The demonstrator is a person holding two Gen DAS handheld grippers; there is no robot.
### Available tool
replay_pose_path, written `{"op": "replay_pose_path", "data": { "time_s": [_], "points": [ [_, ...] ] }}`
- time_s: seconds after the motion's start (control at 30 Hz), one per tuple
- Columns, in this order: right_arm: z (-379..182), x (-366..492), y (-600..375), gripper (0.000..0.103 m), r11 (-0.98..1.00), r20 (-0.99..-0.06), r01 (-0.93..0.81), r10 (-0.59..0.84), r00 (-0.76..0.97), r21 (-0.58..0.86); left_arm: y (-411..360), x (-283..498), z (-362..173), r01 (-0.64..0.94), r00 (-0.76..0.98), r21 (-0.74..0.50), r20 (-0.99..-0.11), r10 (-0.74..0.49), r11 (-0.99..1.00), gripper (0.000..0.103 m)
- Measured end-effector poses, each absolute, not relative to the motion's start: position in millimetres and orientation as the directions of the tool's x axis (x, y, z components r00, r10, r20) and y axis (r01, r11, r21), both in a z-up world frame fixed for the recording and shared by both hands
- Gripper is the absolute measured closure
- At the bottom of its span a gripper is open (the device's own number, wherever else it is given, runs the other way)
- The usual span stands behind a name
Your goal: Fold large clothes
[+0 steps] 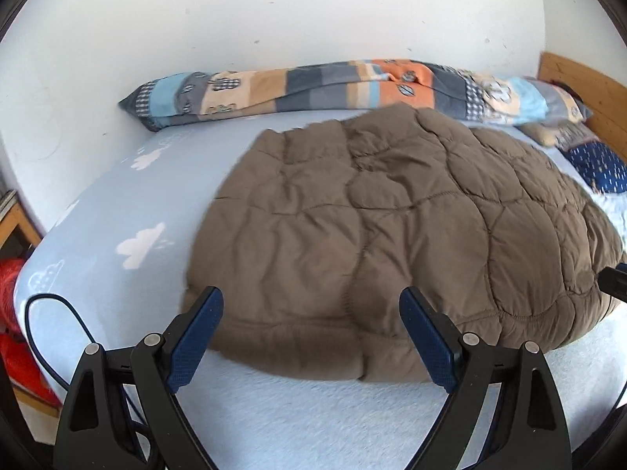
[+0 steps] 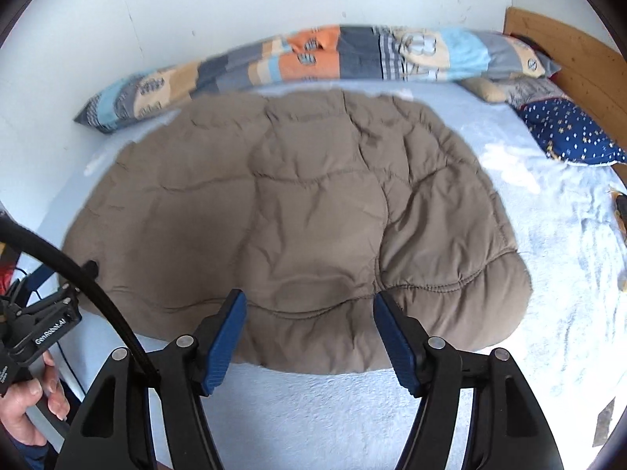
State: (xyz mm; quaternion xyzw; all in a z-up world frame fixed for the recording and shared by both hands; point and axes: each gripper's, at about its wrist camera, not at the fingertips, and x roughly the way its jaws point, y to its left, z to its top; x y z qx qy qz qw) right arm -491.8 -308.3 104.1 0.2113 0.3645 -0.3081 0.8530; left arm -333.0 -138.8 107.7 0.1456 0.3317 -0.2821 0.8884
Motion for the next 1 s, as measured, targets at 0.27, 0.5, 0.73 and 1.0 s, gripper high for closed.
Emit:
{"op": "replay_pose_path", "data": {
  "time_s": [0.27, 0.5, 0.73, 1.0],
  "points": [
    [114.1, -464.0, -276.0, 0.031, 0.799, -0.717, 0.588, -0.338, 0.609, 0.123, -91.4, -308.5, 122.8, 0.489, 0.639, 0.036, -0.694, -0.330, 0.871, 0.012],
    [127.0, -448.0, -298.0, 0.027, 0.787, -0.695, 0.604, -0.364, 0.620, 0.126, -130.5, -274.6, 146.8, 0.533, 0.580, -0.059, -0.700, -0.416, 0.844, 0.012],
    [125.2, -446.4, -381.3, 0.021, 0.696, -0.726, 0.711, -0.436, 0.532, 0.103, -244.9, -270.0, 128.1, 0.689, 0.411, -0.022, -0.812, -0.415, 0.724, 0.012],
    [78.7, -436.3, -402.1, 0.017, 0.663, -0.834, 0.734, -0.313, 0.455, 0.151, -287.5, -262.4, 87.1, 0.659, 0.369, 0.066, -0.896, -0.246, 0.749, 0.006]
  ]
}}
